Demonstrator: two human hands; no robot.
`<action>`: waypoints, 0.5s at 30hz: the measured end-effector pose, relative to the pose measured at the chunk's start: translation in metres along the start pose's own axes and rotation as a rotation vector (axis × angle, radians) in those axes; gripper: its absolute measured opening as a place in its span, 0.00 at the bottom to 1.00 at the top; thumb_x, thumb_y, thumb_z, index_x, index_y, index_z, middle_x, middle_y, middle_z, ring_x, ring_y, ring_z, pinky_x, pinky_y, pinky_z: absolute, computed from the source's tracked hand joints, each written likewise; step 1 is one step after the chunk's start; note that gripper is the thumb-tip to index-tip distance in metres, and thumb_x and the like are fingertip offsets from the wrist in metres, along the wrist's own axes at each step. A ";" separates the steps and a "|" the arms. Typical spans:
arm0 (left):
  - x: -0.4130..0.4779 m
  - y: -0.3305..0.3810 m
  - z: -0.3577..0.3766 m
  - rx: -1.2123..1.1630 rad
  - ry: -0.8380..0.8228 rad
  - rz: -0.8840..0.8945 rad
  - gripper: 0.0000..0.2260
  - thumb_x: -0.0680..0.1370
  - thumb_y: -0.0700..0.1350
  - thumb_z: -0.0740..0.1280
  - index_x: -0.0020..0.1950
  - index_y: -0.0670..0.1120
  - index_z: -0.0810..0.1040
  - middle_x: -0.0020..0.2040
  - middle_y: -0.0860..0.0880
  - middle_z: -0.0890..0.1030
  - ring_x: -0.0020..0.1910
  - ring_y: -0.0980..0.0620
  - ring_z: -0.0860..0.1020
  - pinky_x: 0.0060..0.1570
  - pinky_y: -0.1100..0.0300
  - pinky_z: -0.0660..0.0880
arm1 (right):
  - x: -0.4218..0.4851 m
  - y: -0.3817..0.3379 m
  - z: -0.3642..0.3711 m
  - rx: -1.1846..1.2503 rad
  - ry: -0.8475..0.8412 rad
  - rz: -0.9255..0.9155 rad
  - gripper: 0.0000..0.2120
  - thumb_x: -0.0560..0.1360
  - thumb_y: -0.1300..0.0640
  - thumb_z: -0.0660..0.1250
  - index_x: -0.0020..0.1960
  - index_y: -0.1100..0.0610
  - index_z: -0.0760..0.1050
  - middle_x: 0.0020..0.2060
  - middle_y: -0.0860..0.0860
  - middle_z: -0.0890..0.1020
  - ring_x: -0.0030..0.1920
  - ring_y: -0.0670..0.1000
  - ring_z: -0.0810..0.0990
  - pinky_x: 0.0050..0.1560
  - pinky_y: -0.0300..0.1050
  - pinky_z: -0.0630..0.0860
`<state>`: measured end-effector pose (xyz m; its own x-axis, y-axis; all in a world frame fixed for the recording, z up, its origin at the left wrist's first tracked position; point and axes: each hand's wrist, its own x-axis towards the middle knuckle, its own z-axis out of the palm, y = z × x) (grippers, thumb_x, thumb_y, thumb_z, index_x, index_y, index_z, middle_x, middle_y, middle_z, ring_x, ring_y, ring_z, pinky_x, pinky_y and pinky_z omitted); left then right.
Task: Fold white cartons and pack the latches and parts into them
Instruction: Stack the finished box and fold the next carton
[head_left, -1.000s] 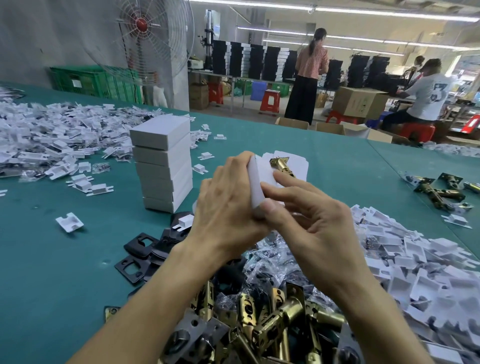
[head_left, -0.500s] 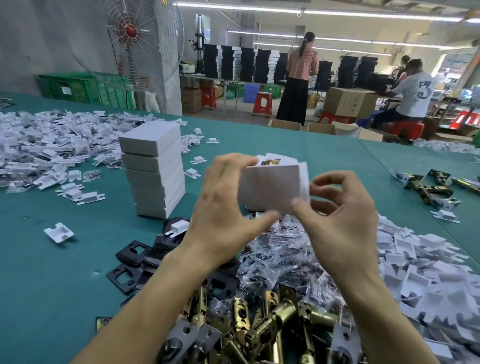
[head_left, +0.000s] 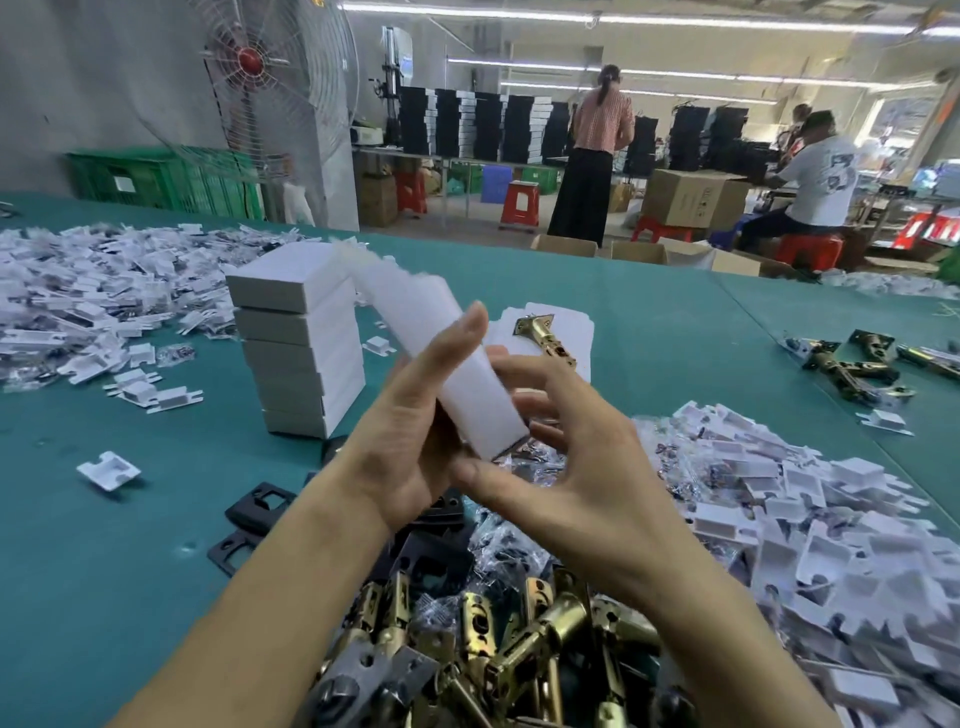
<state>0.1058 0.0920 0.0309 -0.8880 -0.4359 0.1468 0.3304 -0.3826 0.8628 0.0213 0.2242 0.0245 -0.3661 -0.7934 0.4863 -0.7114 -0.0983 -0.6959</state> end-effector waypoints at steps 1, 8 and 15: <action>0.001 -0.001 0.000 -0.003 0.052 0.014 0.41 0.49 0.62 0.84 0.58 0.49 0.80 0.50 0.44 0.81 0.51 0.43 0.83 0.61 0.32 0.74 | 0.000 -0.001 -0.002 0.075 -0.025 0.038 0.27 0.70 0.40 0.72 0.66 0.41 0.70 0.61 0.39 0.77 0.59 0.40 0.78 0.57 0.37 0.78; -0.001 -0.003 0.010 0.194 0.079 0.143 0.28 0.59 0.50 0.79 0.55 0.46 0.74 0.36 0.53 0.81 0.35 0.54 0.82 0.32 0.58 0.78 | 0.005 0.002 -0.007 0.350 -0.068 0.094 0.18 0.78 0.54 0.68 0.68 0.50 0.76 0.58 0.46 0.83 0.57 0.48 0.83 0.56 0.51 0.82; 0.005 -0.019 0.014 0.326 0.305 0.259 0.35 0.56 0.56 0.79 0.54 0.52 0.64 0.46 0.52 0.76 0.38 0.57 0.82 0.39 0.54 0.81 | 0.005 0.006 0.006 0.183 -0.051 0.108 0.16 0.82 0.56 0.63 0.69 0.46 0.74 0.56 0.44 0.84 0.55 0.45 0.83 0.54 0.55 0.81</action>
<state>0.0904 0.1089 0.0218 -0.6403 -0.7193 0.2697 0.3672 0.0218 0.9299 0.0189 0.2161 0.0190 -0.3999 -0.8344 0.3793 -0.5473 -0.1146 -0.8291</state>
